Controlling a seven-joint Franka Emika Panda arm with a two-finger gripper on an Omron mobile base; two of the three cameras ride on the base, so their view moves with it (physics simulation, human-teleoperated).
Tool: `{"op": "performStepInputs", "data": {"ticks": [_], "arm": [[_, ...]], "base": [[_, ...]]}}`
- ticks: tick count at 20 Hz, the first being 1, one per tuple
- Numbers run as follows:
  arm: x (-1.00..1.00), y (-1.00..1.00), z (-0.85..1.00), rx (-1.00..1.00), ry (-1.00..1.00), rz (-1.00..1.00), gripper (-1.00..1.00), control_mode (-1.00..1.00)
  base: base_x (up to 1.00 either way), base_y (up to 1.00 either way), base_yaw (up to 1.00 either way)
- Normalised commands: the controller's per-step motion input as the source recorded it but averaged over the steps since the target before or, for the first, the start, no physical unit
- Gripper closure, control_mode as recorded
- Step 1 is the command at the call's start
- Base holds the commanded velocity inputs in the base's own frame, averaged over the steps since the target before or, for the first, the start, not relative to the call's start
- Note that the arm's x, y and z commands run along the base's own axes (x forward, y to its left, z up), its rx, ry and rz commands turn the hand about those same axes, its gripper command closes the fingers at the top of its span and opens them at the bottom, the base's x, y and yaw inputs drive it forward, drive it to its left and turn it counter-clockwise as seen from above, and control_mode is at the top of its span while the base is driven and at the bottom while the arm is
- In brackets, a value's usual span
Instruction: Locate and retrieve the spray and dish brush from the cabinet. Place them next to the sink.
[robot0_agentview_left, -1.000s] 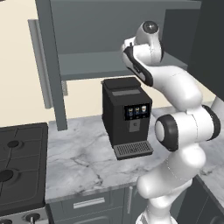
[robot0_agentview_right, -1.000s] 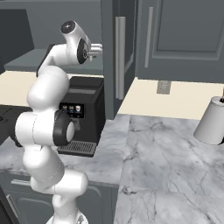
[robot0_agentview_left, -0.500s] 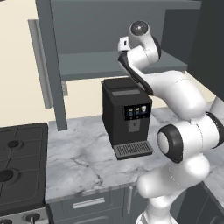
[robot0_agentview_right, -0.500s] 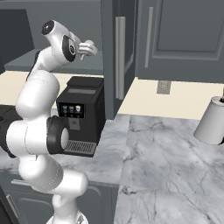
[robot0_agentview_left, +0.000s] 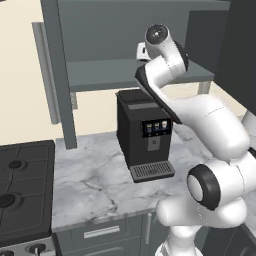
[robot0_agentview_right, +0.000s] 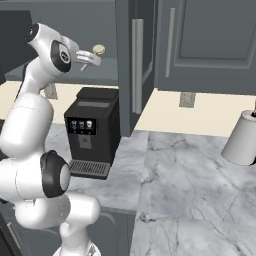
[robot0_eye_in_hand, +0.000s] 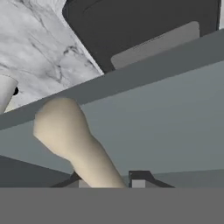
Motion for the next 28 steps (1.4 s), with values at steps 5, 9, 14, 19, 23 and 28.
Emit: {"op": "performStepInputs", "data": {"ticks": [5,9,14,19,23,28], "arm": [[-0.84,0.02,0.11,0.00,-0.01,-0.04,1.00,-1.00],[-1.00,0.00,0.00,0.03,-0.01,-0.01,1.00,-1.00],[-1.00,0.03,0.00,0.03,0.00,0.00,1.00,-1.00],[-1.00,0.12,-0.01,0.02,0.00,-0.01,1.00,-1.00],[-1.00,0.13,-0.02,0.03,0.01,-0.01,1.00,-1.00],[-1.00,0.18,-0.14,0.02,0.08,-0.01,1.00,-1.00]], "base": [[0.00,0.00,0.00],[0.00,0.00,0.00],[0.00,0.00,0.00],[0.00,0.00,0.00],[0.00,0.00,0.00],[0.00,0.00,0.00]]}}
